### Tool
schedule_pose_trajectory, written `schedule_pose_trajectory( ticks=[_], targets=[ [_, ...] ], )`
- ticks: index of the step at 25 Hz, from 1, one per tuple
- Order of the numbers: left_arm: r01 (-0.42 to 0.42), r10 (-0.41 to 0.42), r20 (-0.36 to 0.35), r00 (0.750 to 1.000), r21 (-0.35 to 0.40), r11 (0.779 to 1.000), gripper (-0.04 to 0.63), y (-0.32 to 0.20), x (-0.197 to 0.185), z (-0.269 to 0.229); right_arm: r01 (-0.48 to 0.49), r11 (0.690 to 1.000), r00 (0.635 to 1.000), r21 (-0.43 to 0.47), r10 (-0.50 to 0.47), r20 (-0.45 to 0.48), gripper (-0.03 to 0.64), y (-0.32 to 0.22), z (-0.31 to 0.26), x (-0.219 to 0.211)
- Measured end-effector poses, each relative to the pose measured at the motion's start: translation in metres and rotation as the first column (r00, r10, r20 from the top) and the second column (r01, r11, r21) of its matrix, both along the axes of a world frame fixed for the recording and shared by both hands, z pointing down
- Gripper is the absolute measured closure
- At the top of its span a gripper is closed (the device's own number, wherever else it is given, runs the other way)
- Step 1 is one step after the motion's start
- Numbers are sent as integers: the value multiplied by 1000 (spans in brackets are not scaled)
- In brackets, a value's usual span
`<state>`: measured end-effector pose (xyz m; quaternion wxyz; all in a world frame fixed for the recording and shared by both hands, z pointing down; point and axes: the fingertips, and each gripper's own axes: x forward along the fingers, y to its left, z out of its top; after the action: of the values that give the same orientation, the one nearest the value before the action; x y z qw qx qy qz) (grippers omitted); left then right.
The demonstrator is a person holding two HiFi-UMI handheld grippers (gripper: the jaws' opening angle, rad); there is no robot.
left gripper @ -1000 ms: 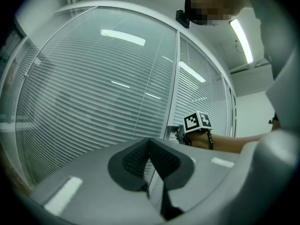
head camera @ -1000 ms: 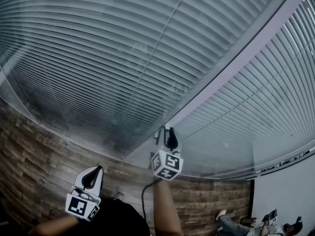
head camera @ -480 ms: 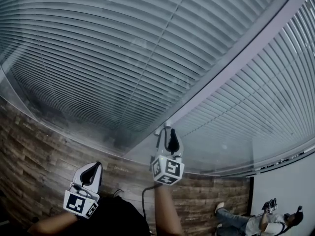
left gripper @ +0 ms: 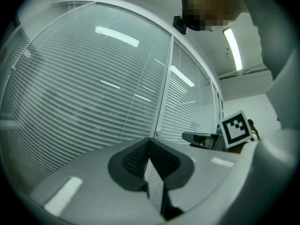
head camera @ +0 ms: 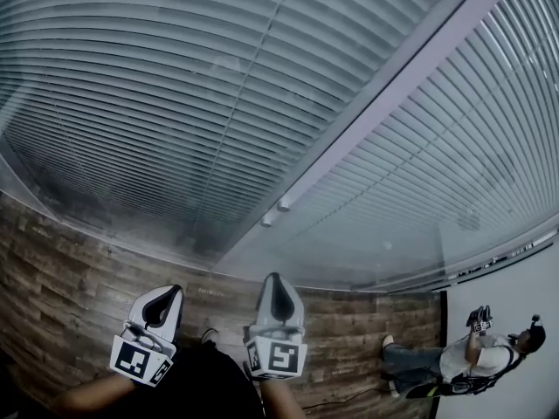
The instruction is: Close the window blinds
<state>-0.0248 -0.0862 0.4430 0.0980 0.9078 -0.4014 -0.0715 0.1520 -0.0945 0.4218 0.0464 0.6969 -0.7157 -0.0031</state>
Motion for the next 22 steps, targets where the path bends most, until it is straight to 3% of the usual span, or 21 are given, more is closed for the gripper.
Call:
schedule_pose_trajectory(
  ticks=[8, 22],
  targets=[
    [-66, 66, 21, 998, 2, 998, 594, 7, 7, 4, -16, 1000, 999, -9, 15, -28, 617, 44, 3, -16],
    [-69, 69, 40, 997, 13, 998, 594, 6, 17, 9, 23, 999, 1000, 30, -23, 21, 617, 44, 5, -32]
  ],
)
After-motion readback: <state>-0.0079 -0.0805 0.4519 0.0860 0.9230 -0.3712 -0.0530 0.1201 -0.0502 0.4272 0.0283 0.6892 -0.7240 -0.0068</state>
